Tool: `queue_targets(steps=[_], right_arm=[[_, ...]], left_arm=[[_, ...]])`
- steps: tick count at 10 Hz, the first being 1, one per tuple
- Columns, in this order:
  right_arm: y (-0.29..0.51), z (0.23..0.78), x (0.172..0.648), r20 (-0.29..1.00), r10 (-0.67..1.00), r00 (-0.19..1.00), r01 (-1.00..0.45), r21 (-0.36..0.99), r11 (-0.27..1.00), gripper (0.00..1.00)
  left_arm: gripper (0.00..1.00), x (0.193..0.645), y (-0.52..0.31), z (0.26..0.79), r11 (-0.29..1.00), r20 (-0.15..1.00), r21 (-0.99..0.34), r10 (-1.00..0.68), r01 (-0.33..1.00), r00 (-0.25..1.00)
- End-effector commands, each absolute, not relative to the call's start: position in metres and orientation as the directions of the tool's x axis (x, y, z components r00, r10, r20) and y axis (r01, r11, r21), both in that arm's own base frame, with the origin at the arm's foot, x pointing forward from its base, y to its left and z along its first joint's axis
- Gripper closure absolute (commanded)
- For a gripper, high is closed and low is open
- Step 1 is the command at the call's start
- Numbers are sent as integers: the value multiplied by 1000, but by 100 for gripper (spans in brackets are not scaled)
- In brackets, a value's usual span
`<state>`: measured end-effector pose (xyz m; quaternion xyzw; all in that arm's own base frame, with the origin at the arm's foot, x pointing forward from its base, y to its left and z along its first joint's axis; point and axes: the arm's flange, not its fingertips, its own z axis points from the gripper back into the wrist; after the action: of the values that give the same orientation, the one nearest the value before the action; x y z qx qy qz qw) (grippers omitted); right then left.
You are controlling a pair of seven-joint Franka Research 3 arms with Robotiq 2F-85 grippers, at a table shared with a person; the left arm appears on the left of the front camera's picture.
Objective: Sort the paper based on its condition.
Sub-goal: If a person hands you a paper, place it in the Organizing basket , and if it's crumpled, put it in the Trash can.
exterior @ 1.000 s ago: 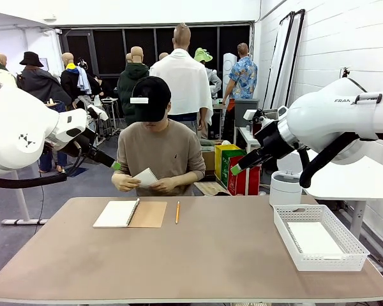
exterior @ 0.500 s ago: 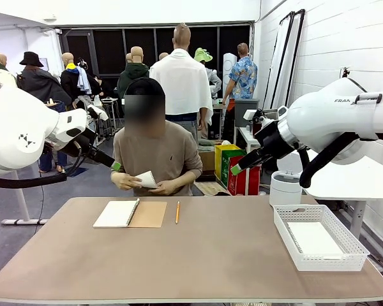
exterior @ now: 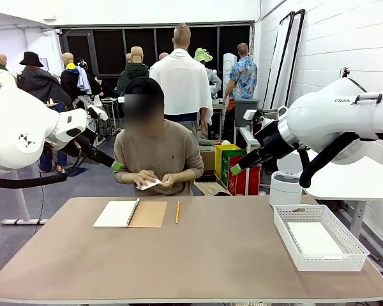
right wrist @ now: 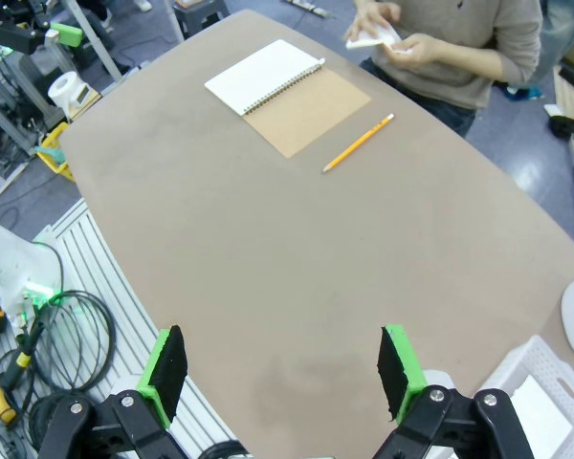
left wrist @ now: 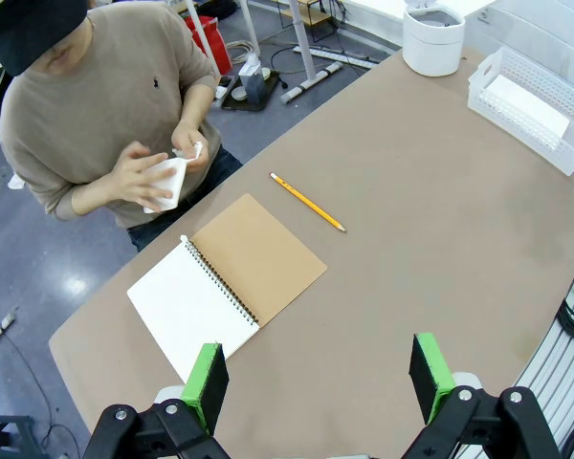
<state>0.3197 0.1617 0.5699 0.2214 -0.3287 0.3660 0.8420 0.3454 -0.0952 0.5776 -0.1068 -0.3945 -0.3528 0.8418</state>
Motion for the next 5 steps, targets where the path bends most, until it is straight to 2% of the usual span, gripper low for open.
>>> queue_targets(steps=[1,5], right_arm=[[162,571,320,715,471,516,-762,133,633,0],[162,571,320,715,471,516,-762,133,633,0]], left_arm=[[0,345,-94,577,720,739,94,-513,687,437],[0,345,-94,577,720,739,94,-513,687,437]])
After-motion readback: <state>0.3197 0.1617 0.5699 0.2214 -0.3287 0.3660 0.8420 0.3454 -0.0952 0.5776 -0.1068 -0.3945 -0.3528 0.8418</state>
